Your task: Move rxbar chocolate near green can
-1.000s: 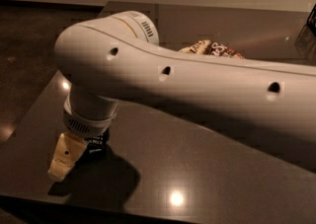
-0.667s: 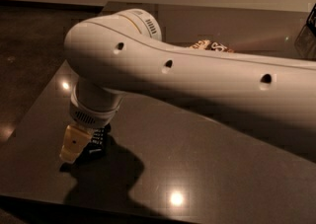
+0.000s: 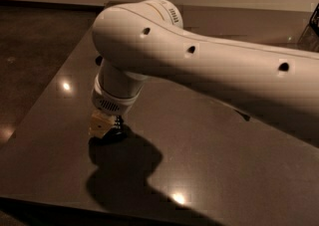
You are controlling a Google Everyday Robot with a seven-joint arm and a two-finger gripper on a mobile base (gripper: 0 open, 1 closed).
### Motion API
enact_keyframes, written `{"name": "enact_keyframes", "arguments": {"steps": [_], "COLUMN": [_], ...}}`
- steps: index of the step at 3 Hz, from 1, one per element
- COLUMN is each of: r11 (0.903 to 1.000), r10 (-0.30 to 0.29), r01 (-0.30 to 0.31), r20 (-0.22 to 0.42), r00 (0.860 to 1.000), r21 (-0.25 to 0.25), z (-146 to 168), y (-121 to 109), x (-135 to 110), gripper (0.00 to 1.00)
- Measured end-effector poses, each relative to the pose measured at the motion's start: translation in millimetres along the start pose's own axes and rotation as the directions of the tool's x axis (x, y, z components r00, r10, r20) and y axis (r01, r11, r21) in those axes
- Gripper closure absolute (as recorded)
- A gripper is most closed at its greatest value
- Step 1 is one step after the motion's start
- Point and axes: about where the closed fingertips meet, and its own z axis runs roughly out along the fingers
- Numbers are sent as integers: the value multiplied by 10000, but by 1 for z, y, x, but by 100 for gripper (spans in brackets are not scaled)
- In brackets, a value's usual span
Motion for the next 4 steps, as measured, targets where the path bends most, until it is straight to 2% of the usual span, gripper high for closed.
{"name": "enact_keyframes", "arguments": {"steps": [1, 2, 4], "r11": [9995, 9980, 9925], "r10": [-310, -615, -898], "r01": [310, 615, 884], "r20": [-33, -14, 120], "r00": [9995, 9981, 9959], "r21": [7, 176, 843], "z": [-6, -16, -24], "y": [-3, -13, -51], "x": [3, -10, -55], "gripper": [95, 100, 100]}}
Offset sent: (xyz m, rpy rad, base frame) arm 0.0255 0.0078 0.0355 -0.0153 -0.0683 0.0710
